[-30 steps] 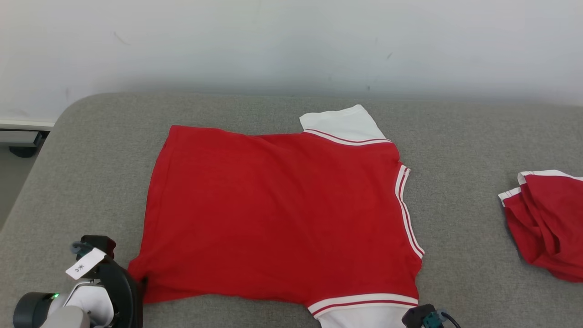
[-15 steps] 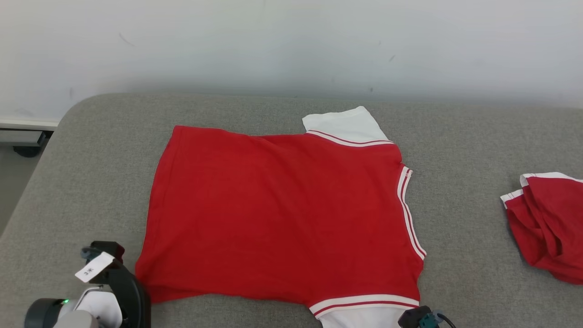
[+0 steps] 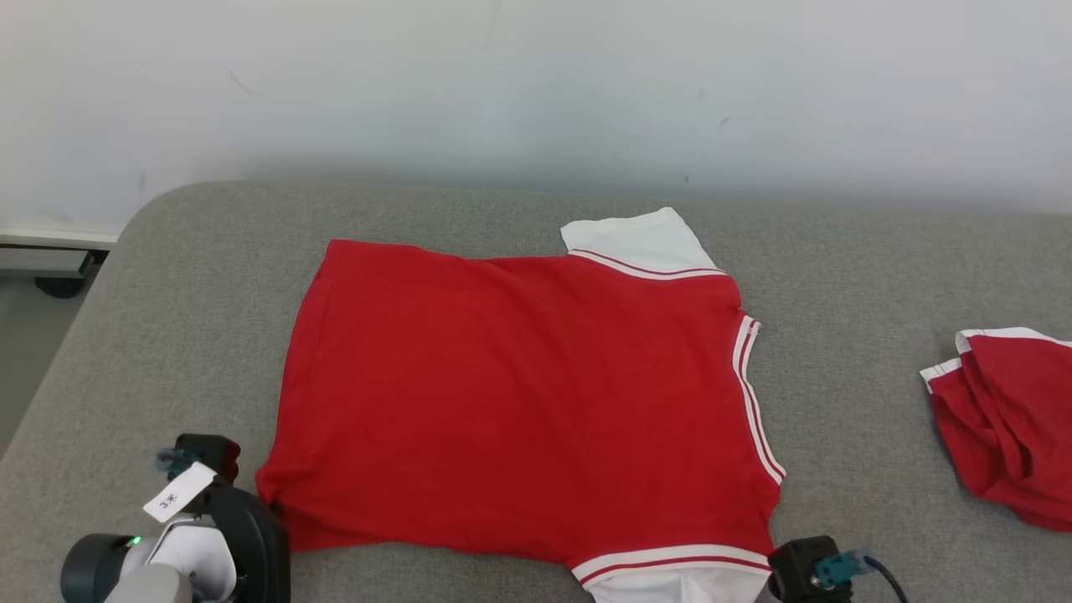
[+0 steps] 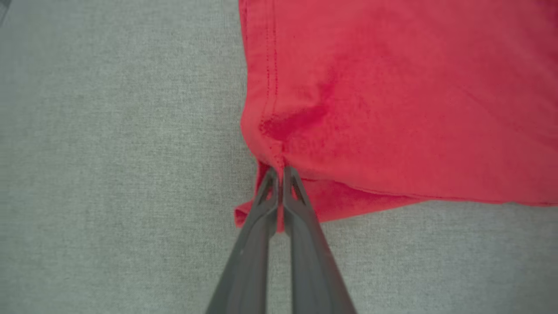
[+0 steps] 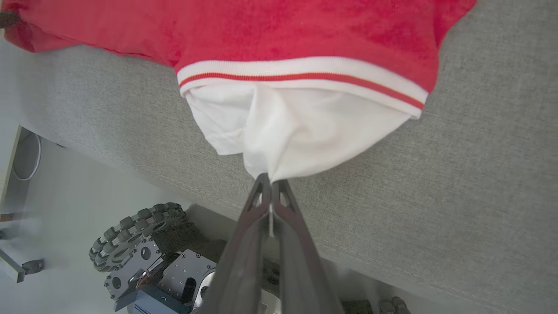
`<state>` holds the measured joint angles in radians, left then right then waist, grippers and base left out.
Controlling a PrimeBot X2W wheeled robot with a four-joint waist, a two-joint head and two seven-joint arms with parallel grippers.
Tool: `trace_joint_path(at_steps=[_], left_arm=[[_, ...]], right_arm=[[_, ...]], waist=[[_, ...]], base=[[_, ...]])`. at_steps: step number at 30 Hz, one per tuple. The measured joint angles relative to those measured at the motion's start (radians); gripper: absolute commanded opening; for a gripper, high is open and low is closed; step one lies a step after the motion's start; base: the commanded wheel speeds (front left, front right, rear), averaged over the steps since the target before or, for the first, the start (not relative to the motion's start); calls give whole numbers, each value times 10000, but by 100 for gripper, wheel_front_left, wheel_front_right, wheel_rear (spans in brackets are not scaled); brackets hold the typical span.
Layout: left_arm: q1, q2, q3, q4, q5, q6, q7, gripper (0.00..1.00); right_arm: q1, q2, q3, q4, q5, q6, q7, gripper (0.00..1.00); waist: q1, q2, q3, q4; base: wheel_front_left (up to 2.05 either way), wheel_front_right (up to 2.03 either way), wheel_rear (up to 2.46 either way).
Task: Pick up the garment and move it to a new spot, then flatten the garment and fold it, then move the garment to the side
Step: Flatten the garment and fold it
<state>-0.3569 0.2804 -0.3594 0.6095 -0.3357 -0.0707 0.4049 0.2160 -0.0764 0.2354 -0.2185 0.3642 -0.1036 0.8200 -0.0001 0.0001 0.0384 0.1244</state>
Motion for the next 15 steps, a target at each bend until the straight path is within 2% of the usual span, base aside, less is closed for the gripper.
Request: trace_joint_path(at_steps=[6, 15], left_arm=[[6, 33, 155, -449, -12, 17, -395, 0], [79, 213, 422, -869, -33, 278, -805, 0]], right_arm=[[508, -222, -658, -717, 522, 73, -19, 0], [749, -211, -1141, -1287, 959, 71, -46, 0]], waist=[[0, 0, -120, 5], [0, 0, -262, -176]], base=[[0, 0, 0], [0, 0, 0]])
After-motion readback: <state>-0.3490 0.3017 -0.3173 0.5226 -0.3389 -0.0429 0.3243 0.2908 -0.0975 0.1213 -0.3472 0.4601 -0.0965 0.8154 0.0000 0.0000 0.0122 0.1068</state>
